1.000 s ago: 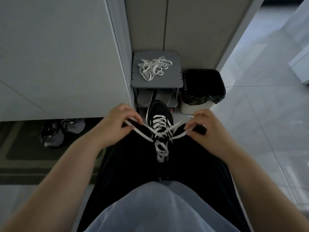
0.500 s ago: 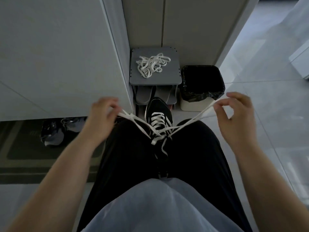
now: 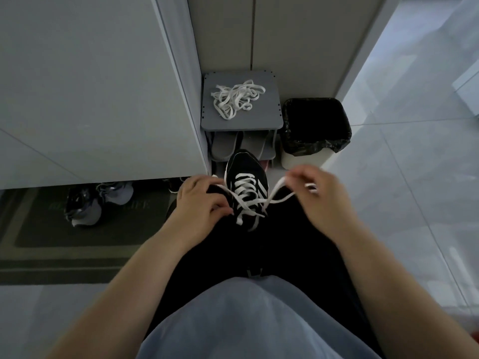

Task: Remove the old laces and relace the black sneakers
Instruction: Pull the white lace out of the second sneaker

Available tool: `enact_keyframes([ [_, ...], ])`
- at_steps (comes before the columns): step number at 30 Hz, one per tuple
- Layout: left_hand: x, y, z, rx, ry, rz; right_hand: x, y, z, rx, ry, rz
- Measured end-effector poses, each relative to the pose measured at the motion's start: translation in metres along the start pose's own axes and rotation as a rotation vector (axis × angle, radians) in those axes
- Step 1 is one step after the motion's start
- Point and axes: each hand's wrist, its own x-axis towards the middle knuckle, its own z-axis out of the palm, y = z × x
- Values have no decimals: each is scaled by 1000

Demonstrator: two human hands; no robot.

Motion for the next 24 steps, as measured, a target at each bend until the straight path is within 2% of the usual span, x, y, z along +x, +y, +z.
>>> enact_keyframes([
  [2,2,1,-12,-191,128,-23,0,-14,-19,460,38,102],
  [4,1,8,-28,-418,314,-158,0,-20,-31,877,-7,157],
  [6,1,13,-46,-658,495,-268,-2,-21,-33,983,-5,230],
  [7,0,16,-55,-797,563,-279,-1,-19,-31,918,18,252],
  [8,0,16,-61,-896,593,-268,-1,-14,-27,756,32,237],
  [10,-2,23,-70,-839,535,-199,1,-3,-16,254,-1,124],
  [12,-2,28,-66,-625,360,-127,0,6,-3,-130,-88,3],
  [14,-2,29,-53,-393,131,-16,1,9,10,-254,-171,-89],
  [17,-1,28,-33,-70,-236,94,6,7,27,-391,-321,-107],
  [20,2,21,-29,38,-458,34,7,7,38,-570,-347,-81],
  [22,5,21,-31,-32,-385,-45,3,8,39,-584,-230,-49],
  [24,10,28,-30,-97,-149,-27,1,10,39,-589,-174,-42],
])
